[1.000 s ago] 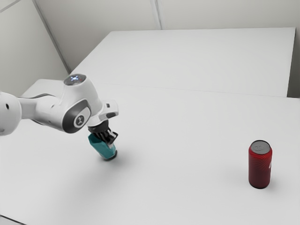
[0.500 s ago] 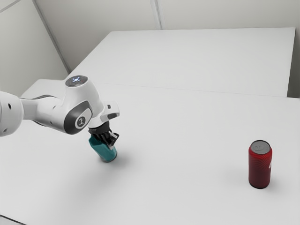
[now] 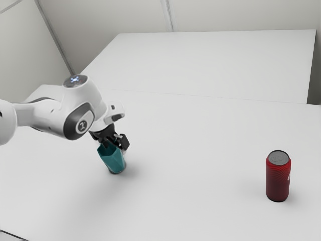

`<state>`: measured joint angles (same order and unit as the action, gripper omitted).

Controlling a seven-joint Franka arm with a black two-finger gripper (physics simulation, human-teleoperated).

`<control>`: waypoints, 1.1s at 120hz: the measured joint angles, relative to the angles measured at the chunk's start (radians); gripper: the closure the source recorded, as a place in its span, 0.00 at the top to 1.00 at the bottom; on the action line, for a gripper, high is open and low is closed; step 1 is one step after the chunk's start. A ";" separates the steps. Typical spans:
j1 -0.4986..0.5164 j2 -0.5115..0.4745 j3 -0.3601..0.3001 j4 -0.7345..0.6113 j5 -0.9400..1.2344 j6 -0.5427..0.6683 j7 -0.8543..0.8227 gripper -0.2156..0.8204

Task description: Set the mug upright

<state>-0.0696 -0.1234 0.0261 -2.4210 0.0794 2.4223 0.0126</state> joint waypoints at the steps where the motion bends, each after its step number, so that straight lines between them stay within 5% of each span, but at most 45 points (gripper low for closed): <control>1: 0.000 -0.003 0.000 0.000 0.000 0.000 0.000 0.69; 38: -0.001 -0.058 -0.005 0.033 -0.008 -0.057 0.003 0.76; 100: -0.003 0.051 -0.017 0.451 -0.037 -0.486 0.004 0.78; 132: 0.061 0.098 -0.097 0.616 -0.038 -0.648 0.004 0.78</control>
<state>-0.0081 -0.0255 -0.0710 -1.8050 0.0415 1.7747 0.0164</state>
